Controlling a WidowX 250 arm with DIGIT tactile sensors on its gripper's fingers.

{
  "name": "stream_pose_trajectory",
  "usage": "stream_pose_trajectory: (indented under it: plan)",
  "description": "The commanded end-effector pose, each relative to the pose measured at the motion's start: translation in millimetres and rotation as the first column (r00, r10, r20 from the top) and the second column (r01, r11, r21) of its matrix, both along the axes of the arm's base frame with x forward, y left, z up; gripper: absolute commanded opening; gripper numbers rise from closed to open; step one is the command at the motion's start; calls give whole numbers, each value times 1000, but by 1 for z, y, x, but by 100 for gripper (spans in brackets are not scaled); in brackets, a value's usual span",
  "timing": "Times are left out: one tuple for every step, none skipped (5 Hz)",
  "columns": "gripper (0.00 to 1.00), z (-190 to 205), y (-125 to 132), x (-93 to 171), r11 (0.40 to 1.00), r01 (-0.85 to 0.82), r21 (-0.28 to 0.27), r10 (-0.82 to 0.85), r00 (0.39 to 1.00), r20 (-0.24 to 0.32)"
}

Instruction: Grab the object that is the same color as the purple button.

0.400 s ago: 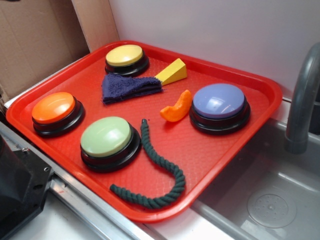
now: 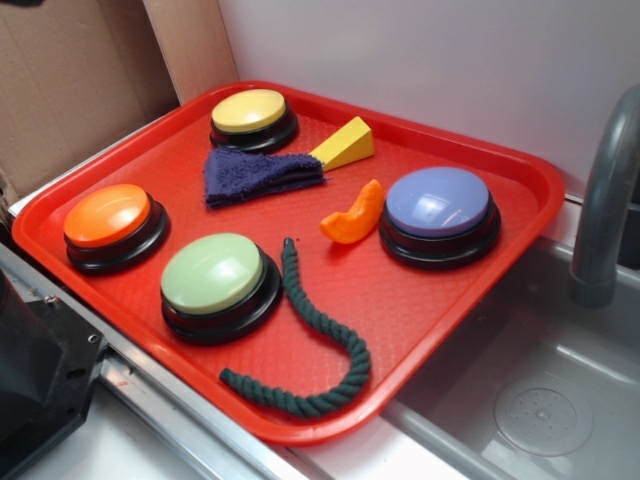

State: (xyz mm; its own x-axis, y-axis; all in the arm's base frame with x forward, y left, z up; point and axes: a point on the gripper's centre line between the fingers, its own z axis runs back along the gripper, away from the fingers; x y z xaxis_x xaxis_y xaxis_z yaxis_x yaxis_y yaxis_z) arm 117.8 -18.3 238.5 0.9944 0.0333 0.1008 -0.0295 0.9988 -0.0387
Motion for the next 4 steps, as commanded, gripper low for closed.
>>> stream_pose_trajectory:
  plan:
    - [100, -39, 15, 52, 977, 143, 156, -165, 976, 139]
    - [100, -68, 29, 81, 967, 199, 158, -223, 963, 152]
    - [100, -97, 44, 116, 939, 300, 170, -327, 931, 161]
    - [100, -123, 47, 144, 877, 435, 205, -466, 874, 138]
